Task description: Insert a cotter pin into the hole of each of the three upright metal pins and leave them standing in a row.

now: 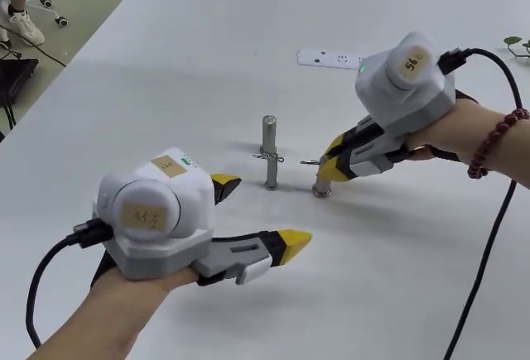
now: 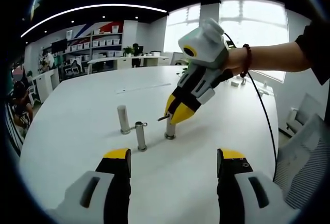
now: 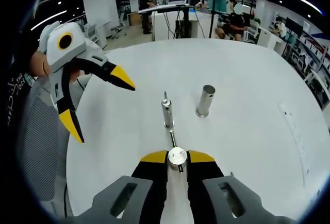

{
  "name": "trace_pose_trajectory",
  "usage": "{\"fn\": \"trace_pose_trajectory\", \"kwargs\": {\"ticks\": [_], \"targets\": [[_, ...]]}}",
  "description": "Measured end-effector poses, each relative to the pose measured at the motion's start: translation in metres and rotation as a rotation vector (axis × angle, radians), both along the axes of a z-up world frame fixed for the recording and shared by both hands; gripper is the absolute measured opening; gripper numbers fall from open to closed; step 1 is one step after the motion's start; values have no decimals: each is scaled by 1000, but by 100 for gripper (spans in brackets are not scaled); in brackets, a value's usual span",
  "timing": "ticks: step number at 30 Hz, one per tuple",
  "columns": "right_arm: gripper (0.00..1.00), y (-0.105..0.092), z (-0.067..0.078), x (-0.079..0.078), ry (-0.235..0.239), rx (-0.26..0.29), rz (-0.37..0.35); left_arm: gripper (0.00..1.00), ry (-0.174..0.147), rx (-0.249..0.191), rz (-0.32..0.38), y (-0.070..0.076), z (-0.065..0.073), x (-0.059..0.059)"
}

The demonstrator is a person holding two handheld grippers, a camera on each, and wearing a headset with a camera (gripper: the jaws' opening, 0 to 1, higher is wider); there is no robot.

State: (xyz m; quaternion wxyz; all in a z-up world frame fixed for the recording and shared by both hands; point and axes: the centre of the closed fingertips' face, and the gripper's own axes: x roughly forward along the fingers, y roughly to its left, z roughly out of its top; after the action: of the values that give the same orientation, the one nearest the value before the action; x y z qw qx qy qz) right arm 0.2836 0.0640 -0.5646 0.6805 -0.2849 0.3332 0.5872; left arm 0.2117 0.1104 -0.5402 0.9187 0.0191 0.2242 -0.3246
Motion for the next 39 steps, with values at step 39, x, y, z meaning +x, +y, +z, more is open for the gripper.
{"fn": "trace_pose_trajectory", "kwargs": {"ticks": [39], "targets": [[19, 3, 8, 3, 57, 105, -95, 64, 13, 4, -7, 0, -3, -1]]}}
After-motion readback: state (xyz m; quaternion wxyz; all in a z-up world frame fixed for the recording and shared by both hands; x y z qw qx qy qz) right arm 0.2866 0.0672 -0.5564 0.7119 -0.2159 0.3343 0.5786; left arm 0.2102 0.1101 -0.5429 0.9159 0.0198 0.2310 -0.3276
